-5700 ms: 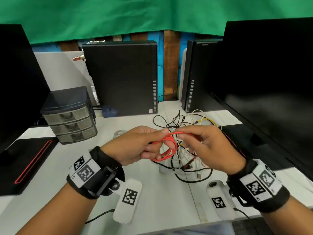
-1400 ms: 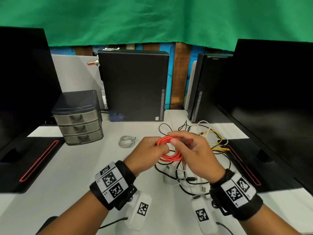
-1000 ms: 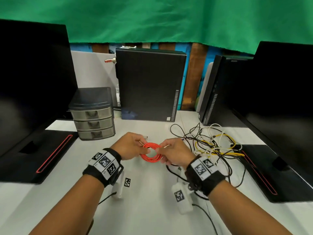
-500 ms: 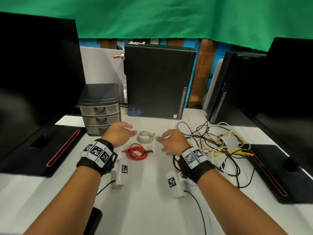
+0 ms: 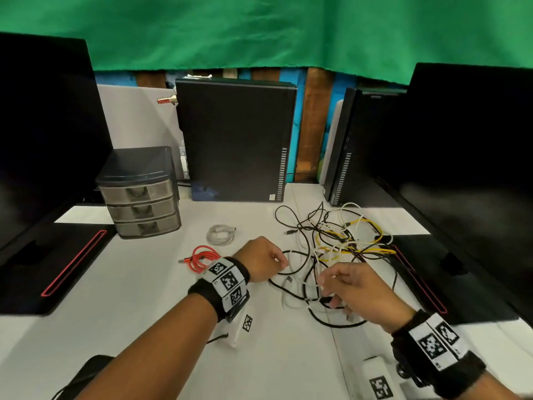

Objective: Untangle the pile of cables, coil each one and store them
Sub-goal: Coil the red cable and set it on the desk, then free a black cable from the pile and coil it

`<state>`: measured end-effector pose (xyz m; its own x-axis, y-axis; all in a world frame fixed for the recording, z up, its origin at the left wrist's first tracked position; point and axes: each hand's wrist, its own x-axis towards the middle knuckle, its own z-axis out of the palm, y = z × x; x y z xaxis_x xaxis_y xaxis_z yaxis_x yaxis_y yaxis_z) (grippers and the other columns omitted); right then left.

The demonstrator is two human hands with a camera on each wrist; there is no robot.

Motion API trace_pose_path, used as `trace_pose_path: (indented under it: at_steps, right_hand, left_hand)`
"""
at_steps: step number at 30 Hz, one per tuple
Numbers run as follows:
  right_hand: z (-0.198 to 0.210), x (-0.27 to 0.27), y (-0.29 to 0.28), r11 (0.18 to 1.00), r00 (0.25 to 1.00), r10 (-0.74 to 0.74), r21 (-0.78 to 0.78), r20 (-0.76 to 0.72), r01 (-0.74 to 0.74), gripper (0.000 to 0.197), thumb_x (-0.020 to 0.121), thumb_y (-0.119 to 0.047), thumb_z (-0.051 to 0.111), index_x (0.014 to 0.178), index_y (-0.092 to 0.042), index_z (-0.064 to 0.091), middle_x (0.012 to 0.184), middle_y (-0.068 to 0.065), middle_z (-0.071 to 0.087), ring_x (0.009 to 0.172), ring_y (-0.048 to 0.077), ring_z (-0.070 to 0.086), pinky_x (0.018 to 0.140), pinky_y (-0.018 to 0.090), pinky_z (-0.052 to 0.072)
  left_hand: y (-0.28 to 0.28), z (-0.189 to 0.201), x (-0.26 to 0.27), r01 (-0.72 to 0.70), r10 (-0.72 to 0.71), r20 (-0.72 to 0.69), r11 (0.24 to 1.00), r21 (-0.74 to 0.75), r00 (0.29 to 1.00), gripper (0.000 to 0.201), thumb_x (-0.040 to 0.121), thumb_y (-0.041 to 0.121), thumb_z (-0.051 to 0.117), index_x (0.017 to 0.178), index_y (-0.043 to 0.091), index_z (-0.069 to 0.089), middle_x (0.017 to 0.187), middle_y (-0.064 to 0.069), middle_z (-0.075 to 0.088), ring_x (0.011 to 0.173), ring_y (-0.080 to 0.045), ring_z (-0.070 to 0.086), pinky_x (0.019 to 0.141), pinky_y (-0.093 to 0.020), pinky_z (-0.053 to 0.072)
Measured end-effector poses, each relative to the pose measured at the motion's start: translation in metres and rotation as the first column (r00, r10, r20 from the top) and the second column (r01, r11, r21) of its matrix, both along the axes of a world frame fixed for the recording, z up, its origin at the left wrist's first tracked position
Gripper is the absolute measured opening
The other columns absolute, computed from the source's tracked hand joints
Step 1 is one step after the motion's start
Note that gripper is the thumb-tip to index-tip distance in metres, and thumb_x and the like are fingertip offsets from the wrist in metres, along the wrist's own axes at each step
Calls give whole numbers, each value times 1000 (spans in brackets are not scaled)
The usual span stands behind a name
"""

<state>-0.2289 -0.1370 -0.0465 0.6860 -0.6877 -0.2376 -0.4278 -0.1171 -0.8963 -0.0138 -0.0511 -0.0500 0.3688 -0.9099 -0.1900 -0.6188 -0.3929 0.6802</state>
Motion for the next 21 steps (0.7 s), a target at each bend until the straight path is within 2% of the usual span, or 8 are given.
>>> trace_pose_path:
  at_steps: [4, 7, 9, 11, 13, 16, 19, 21]
  right_hand:
    - [1, -12, -2, 1000, 999, 12, -29, 50, -10, 11, 94, -20, 69, 85, -20, 76, 80, 11, 73, 62, 17, 64, 53, 33, 47]
    - [6, -14, -8, 997, 995, 7, -83, 100, 2, 8, 94, -18, 69, 88, -16, 75, 79, 10, 71, 62, 17, 64, 51, 24, 48]
    - [9, -15, -11, 993, 990, -3, -120, 139, 20, 7, 93, -19, 70, 88, -17, 74, 80, 9, 71, 61, 16, 64, 49, 18, 44]
    - [12, -14, -12, 987, 981, -35, -150, 189, 64, 5, 93, -19, 69, 91, -19, 74, 84, 12, 71, 63, 16, 63, 48, 15, 43]
    - [15, -13, -11, 975, 969, -51, -197, 244, 100, 12, 95, -23, 67, 106, -24, 70, 87, 11, 71, 66, 16, 64, 51, 15, 44]
    - [19, -10, -5, 925, 959, 64, -376, 277, 47, 36, 101, -30, 56, 135, -39, 54, 102, -9, 73, 85, 9, 70, 67, 21, 52]
    - [24, -4, 3, 852, 926, 212, -524, 312, -19, 35, 105, -24, 50, 138, -32, 54, 119, -18, 69, 110, 8, 65, 86, 32, 56]
    - [27, 2, 4, 836, 899, 236, -549, 369, 5, 28, 103, -18, 48, 125, -24, 64, 114, -14, 70, 111, 15, 66, 90, 39, 56]
  left_hand:
    - [-31, -16, -12, 3, -94, 310, 960, 280, 946, 31, 88, 26, 69, 119, 22, 67, 122, 1, 63, 110, -22, 62, 89, -28, 51]
    - [-44, -16, -19, -14, -171, 506, 940, 340, 845, 26, 90, 27, 67, 112, 14, 66, 115, -6, 68, 103, -26, 66, 78, -28, 50]
    - [-43, -9, -22, 4, -160, 554, 962, 272, 817, 21, 94, 21, 56, 112, 13, 64, 117, -8, 65, 106, -28, 63, 82, -31, 49]
    - [-35, 6, -21, 41, -85, 489, 994, 102, 868, 20, 96, 16, 46, 111, 15, 59, 114, -7, 63, 104, -28, 61, 89, -37, 50]
    - [-22, 22, -24, 63, -12, 343, 988, -138, 939, 14, 100, 17, 40, 104, 20, 52, 96, -4, 68, 88, -27, 63, 82, -43, 53]
    - [2, 44, -38, 133, -74, 160, 909, -396, 984, 12, 105, 29, 42, 95, 27, 49, 71, 2, 61, 69, -24, 59, 71, -47, 53]
    - [23, 61, -59, 194, -206, 33, 841, -505, 978, 14, 104, 30, 47, 94, 23, 54, 62, 10, 56, 58, -10, 53, 62, -33, 49]
    - [31, 67, -70, 189, -261, -69, 834, -519, 963, 17, 103, 25, 50, 93, 14, 58, 56, 18, 57, 53, 2, 49, 59, -16, 42]
